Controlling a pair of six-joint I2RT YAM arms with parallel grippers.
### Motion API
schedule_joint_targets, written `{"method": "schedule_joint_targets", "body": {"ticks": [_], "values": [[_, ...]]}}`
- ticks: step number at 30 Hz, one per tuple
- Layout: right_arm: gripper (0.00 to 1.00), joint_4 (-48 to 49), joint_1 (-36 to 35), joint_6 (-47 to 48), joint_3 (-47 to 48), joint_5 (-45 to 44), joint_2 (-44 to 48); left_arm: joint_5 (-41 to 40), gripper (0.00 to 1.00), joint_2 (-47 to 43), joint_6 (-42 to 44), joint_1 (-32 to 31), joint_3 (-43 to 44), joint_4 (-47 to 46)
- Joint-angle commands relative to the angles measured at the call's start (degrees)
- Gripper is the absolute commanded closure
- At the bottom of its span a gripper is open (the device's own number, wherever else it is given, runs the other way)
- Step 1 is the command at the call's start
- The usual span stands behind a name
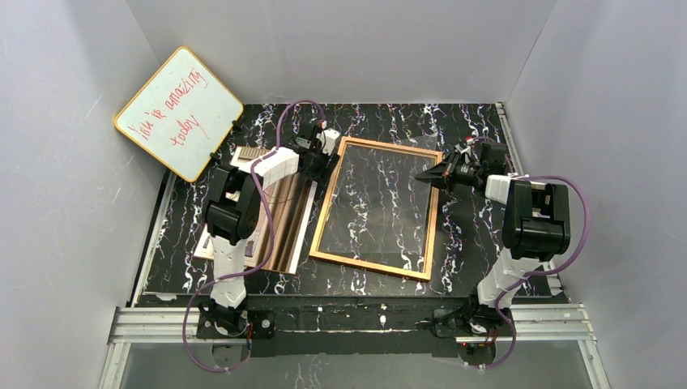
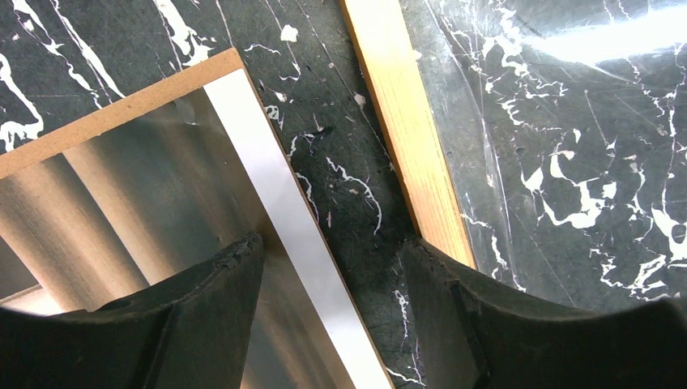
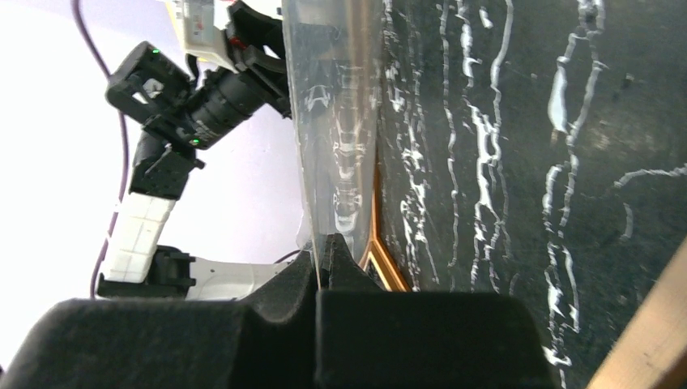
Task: Put the photo into the frame
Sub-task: Place the photo frame item in the photo frame.
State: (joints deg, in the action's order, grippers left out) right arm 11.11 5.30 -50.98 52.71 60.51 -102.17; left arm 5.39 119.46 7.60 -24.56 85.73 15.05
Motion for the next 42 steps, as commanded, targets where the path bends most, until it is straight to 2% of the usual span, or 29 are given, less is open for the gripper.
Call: {"method": "schedule_joint_targets", "body": {"ticks": [1, 6, 14, 20, 26, 30, 34, 42], "values": [[0.99, 12.9, -2.3, -8.2, -1.7, 5.3, 0.1, 3.8, 0.38, 0.8, -1.5, -0.8, -2.8, 3.1], [0.99, 17.8, -3.2, -9.8, -1.8, 7.7, 0.6, 3.6, 0.38, 0.7, -1.4, -0.8, -2.8, 3.2], [0.99, 18.7, -5.1, -8.9, -1.1, 8.8, 0.8, 3.5, 0.38, 0.6, -1.4, -0.8, -3.0, 3.2], [0.99, 16.0, -5.2, -7.2, -0.8, 7.9, 0.4, 3.3, 0.38, 0.3, -1.2, -0.8, -3.1, 3.2], [0.99, 0.7, -4.9, 3.5, 0.1, 3.4, 2.0, 2.8, 0.38, 0.2, -0.9, -0.8, -3.2, 3.3], [0.99, -5.3, -2.9, 8.7, -1.5, 1.0, 3.7, 2.5, 0.38, 0.1, -0.6, -0.8, -3.3, 3.3], [0.94, -5.4, -2.1, 9.9, -2.1, 0.7, 4.3, 2.6, 0.38, 0.1, -0.5, -0.8, -3.2, 3.5], [0.93, -1.1, -2.1, 8.0, -3.6, 1.6, 2.2, 2.7, 0.38, 0.2, -1.0, -0.8, -2.9, 3.5]]}}
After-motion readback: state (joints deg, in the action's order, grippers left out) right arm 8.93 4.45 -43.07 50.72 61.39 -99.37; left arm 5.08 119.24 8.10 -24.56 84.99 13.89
